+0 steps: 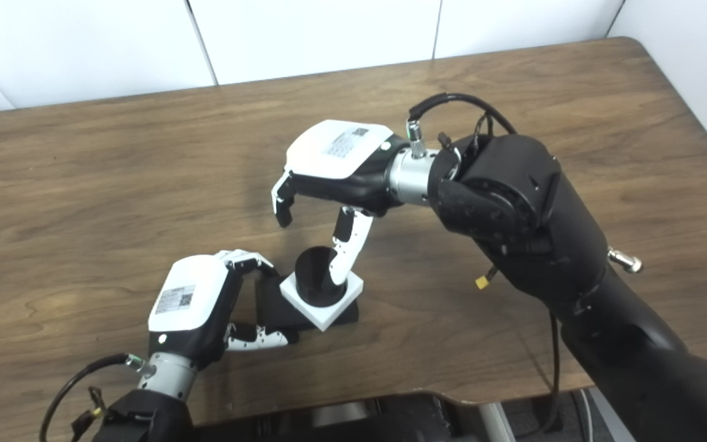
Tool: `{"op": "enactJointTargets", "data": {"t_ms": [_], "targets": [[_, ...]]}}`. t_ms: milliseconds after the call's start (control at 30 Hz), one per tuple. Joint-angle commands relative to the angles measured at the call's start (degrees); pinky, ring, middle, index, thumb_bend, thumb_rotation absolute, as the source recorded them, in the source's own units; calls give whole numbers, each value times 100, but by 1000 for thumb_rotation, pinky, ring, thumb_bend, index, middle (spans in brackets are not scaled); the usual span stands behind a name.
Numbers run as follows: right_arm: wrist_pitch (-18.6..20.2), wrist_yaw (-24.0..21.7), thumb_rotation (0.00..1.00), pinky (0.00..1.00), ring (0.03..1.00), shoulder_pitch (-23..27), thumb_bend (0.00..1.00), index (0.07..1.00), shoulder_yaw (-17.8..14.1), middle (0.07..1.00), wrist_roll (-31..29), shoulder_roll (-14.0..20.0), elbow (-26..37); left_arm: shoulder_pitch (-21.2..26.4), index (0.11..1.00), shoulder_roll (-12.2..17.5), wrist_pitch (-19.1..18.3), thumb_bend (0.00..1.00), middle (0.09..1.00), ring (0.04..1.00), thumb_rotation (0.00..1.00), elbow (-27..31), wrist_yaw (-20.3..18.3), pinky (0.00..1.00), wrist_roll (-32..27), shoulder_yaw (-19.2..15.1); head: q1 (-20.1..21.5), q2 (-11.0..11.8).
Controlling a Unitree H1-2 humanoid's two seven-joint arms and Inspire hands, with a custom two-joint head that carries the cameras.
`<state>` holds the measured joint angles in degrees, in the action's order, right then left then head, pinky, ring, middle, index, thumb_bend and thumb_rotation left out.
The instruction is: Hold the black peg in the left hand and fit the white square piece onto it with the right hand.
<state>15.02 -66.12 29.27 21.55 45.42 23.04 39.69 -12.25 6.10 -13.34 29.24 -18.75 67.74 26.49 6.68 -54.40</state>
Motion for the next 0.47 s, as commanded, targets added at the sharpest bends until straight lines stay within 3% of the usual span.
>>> {"op": "enactJointTargets", "data": {"t_ms": [0,100,167,267,433], "targets": [[68,-3,463,813,871,255,1000,667,-81,765,-42,1,144,35,491,-190,-75,515,720,761,73,27,-281,679,58,6,-19,-1],[30,79,456,818,869,230,1000,659,-77,762,-50,4,122,79,496,-157,-79,515,729,759,85,48,-466,672,178,2,-16,7],[38,111,449,824,870,210,1000,657,-89,761,-64,-1,118,99,673,-138,-60,742,757,769,273,49,-528,686,213,-17,-16,7],[41,96,449,818,872,205,1000,661,-90,760,-70,20,126,168,769,-101,-40,831,800,800,383,87,-741,721,318,-51,-26,5],[93,86,446,826,876,166,1000,666,-98,761,-33,13,119,303,813,-40,2,909,836,829,416,193,-1000,765,244,-222,-63,22]]}}
